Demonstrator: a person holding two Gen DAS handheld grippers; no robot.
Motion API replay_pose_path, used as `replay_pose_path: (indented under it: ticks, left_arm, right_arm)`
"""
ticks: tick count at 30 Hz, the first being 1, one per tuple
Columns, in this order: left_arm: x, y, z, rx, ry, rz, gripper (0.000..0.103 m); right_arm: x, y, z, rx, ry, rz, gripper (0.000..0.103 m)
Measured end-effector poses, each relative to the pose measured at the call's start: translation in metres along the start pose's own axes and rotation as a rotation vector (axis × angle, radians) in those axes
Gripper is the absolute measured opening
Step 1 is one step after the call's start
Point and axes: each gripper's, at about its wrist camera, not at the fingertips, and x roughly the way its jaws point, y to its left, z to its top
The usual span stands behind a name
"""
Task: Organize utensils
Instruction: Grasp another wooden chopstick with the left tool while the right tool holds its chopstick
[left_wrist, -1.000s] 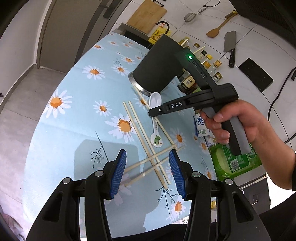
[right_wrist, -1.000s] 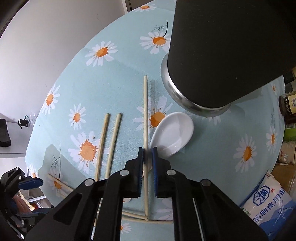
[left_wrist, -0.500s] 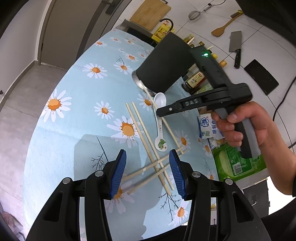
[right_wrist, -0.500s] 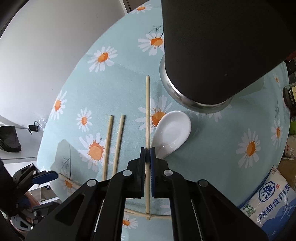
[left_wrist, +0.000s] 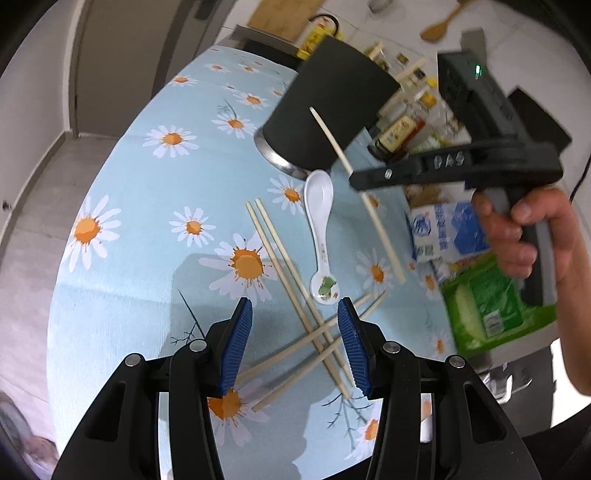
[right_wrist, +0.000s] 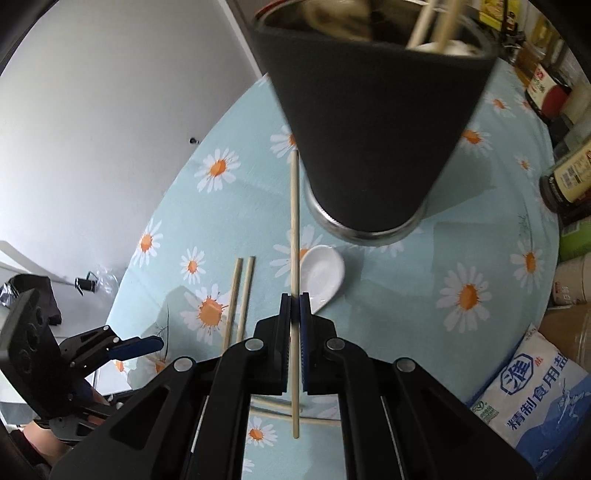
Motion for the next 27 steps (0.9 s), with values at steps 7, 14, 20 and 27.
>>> replay_pose_path:
  ticks: [7,14,20,27]
  left_arm:
    - [0.007,-0.017,0.005,0.190,0.087,0.059,0.046]
    - [0.027,-0.038,0.005,0.442,0.260,0.101,0.044]
    - [0.042,-0.054,0.007,0.623,0.378,0.109,0.035]
    - [0.058,-0.061,0.011,0.739,0.495,0.111,0.025]
  right_arm:
    - [-0.018,0.001,-0.023,0.012,-0.049,0.027,0.005]
    - [-0.022,-0.001,-0.048,0.051,-0.085,0.057,0.005]
    - [-0.038,-0.017,-0.074,0.118,-0.121,0.092,0.005]
    - [-0.043,-0.023,-0.105,0.171,-0.146,0.120,0.005]
